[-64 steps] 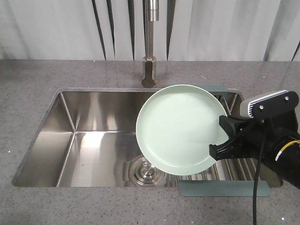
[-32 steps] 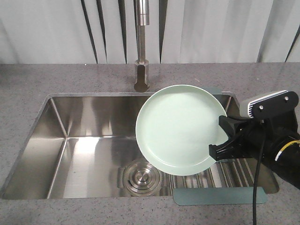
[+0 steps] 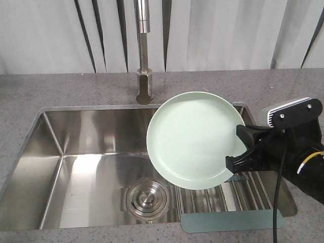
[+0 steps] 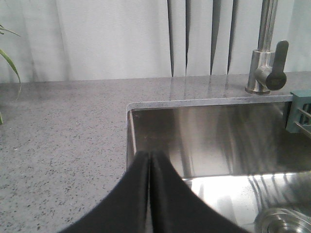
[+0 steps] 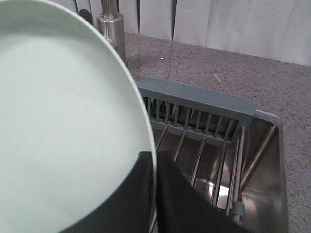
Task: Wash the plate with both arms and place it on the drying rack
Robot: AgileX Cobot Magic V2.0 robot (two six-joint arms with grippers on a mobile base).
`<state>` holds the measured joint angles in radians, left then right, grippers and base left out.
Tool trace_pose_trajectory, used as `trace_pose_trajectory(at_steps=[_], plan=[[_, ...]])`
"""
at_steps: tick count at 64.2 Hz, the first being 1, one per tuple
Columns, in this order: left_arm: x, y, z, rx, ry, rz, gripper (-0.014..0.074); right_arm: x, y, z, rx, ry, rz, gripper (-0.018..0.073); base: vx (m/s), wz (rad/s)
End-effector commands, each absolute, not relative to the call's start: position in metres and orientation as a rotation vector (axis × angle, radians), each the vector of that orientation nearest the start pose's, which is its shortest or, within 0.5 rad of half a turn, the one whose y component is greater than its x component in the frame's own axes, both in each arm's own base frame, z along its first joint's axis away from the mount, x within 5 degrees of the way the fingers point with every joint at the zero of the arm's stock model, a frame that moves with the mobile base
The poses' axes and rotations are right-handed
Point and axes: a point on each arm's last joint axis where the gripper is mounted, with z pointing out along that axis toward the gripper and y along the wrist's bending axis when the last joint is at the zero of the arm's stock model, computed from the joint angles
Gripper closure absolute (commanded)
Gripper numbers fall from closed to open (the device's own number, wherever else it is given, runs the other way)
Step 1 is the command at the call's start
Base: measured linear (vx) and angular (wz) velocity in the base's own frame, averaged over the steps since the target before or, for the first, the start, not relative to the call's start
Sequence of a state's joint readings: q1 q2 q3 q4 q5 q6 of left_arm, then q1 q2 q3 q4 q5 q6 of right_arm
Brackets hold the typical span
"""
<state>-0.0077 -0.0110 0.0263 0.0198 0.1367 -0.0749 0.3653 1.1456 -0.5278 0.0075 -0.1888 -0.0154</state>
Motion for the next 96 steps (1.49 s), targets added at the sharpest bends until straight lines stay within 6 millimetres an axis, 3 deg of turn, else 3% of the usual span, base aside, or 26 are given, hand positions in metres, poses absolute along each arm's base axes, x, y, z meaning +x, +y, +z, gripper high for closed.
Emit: trace_pose_trajectory(at_steps=[1, 96], plan=[[0.0562, -0.0003, 0.1947, -0.047, 1.562, -0.058, 0.0598, 0.2189, 0.0831, 0.2790, -0.338, 1.755, 0.248, 0.0564, 0.04, -0.04], [0.0562, -0.0003, 0.1947, -0.047, 1.562, -0.058, 0.0598, 0.2189, 0.0831, 0.2790, -0.338, 1.755, 0.248, 0.0564, 0.02, 0.00]])
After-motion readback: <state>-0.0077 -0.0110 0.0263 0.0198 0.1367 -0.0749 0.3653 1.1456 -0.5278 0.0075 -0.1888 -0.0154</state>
